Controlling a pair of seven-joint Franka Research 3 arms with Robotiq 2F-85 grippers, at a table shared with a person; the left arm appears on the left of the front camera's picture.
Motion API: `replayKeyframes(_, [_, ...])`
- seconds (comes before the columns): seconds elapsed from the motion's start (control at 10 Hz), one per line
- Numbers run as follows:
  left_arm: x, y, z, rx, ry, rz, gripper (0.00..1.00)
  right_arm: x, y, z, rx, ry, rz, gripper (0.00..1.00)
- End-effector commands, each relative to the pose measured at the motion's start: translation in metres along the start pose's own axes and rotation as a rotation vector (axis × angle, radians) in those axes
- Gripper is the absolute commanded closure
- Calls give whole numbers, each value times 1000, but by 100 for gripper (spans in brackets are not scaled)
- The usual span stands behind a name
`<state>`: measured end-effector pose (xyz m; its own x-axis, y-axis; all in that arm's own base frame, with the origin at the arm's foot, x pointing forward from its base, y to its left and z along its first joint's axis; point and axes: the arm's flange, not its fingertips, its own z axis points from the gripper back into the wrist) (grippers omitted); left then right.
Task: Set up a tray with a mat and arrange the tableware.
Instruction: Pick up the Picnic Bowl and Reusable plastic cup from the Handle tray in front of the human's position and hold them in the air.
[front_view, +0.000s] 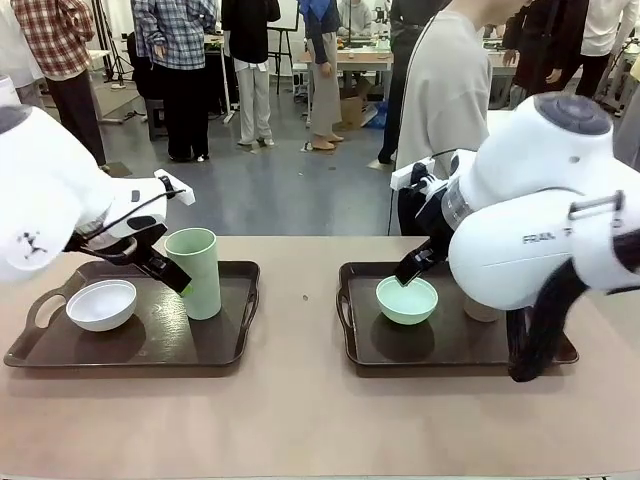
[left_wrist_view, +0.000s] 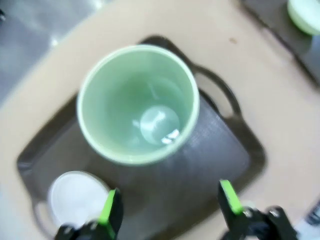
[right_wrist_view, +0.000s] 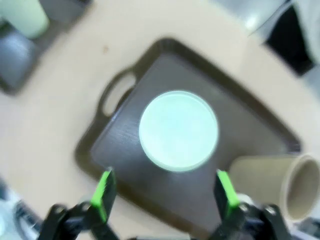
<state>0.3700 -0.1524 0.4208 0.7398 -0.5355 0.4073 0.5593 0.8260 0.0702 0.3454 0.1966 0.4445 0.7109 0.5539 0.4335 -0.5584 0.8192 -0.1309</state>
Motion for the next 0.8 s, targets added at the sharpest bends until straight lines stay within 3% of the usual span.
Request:
replayKeyframes(0.0, [-83,-25,39,-77,93,97,0,-71,20,37,-46,196,-86,0])
replayKeyframes(0.2, [-115,-47,51,-170,194,143,0,-128,29,39,-43,340,-210,0])
replayKeyframes(0.4, [-128,-58,56,-103,205,182,0,-162,27,30,-62,457,-268,0])
replayKeyframes(0.5, [-38,-26,65,-156,210,104,0,-61,19,56,-72,372,-195,0])
replayKeyframes(0.7, [-38,-26,65,-156,210,104,0,-61,19,56,-72,372,-195,0])
